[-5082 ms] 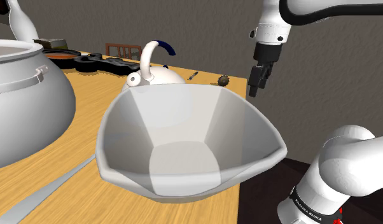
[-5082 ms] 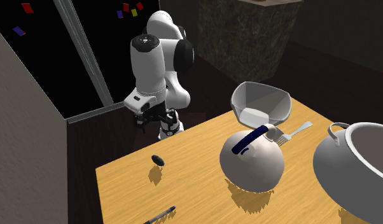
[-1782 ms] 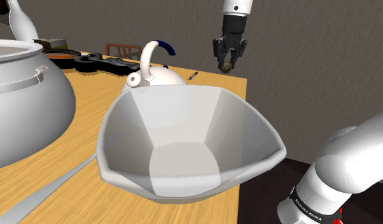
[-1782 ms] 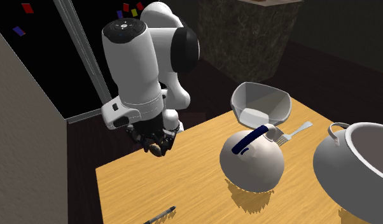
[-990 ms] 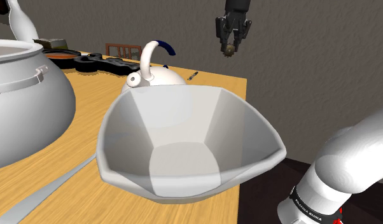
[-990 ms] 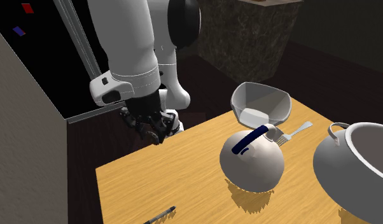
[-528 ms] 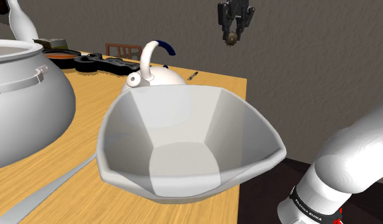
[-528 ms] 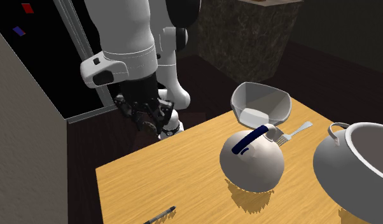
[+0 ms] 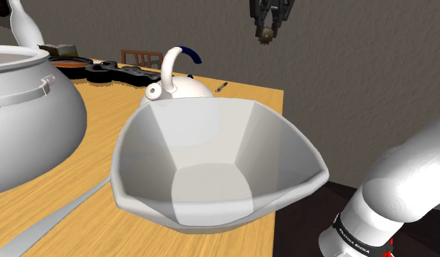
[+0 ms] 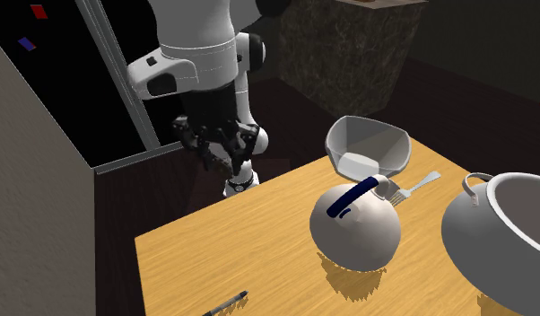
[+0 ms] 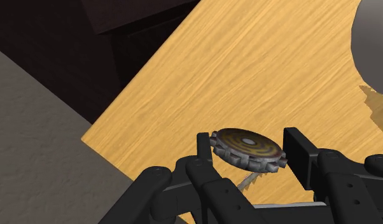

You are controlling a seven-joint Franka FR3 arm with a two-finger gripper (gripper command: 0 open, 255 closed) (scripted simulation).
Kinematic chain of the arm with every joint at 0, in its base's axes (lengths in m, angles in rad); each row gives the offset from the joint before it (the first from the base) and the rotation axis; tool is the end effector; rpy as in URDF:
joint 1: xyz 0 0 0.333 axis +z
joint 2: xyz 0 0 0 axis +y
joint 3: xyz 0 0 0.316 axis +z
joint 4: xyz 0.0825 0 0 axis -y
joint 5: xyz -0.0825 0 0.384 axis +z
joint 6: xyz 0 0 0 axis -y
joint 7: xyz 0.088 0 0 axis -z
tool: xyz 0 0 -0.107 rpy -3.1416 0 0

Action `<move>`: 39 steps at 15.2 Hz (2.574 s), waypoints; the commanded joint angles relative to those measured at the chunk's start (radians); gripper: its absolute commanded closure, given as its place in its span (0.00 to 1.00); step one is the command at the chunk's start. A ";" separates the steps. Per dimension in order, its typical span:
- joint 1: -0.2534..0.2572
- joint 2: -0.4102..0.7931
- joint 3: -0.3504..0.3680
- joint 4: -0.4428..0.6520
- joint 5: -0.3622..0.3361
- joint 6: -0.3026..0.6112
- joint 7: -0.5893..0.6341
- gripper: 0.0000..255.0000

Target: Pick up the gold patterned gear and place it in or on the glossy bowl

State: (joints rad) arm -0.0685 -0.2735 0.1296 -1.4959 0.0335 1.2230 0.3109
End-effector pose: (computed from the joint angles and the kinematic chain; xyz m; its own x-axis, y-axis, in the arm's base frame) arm 0.4141 0.0427 0.7600 0.9706 -0.2408 -0.0007 -0.2408 -0.9706 0.0038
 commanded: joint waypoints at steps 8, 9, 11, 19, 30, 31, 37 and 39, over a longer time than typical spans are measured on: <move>0.066 -0.096 0.138 -0.057 0.066 -0.029 0.217 1.00; 0.072 -0.102 0.155 -0.058 0.074 -0.031 0.242 1.00; 0.085 -0.110 0.191 -0.058 0.091 -0.036 0.294 1.00; 0.130 -0.096 0.351 -0.007 0.146 -0.049 0.516 1.00; 0.188 0.106 0.684 0.213 0.098 -0.057 0.911 1.00; 0.189 0.088 0.672 0.183 0.109 -0.040 0.900 1.00; 0.194 0.002 0.626 0.024 0.159 0.050 0.851 1.00; 0.197 -0.021 0.615 -0.024 0.171 0.079 0.839 1.00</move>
State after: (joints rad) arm 0.1262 -0.2775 0.7536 -1.4899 0.1952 1.2858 1.1586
